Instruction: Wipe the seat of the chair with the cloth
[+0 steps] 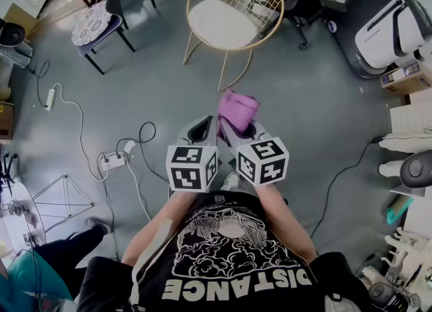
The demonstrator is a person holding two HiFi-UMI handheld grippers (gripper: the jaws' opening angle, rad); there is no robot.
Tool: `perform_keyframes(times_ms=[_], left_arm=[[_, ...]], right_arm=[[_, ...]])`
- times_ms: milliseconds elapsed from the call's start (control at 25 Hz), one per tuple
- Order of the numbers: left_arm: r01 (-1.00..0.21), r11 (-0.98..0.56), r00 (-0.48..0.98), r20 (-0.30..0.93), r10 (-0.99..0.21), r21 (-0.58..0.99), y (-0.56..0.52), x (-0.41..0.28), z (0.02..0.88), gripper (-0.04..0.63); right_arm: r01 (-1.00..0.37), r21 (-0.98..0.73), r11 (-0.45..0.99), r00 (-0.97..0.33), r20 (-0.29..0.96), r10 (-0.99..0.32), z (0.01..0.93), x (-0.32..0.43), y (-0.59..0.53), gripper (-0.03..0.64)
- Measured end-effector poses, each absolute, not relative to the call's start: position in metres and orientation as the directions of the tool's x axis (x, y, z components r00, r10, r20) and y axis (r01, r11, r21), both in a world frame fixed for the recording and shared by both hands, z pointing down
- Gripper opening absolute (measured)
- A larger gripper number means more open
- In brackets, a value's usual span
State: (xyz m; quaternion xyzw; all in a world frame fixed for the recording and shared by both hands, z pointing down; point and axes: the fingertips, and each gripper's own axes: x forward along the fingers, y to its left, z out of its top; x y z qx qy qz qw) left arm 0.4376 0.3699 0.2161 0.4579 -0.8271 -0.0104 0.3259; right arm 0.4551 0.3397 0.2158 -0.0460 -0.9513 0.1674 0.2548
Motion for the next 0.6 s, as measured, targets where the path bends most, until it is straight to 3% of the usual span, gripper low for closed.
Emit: perform_keyframes(times_ms=[600], left_arm=[[-0.774, 0.535, -0.333, 0.499, -0.8, 0.34, 0.371, 0.404, 0.209, -0.008]], right_arm=[[-0.039, -0.295, 0.955, -0.867, 0.485, 0.115, 0.208, 0.423, 0.343, 0.063]])
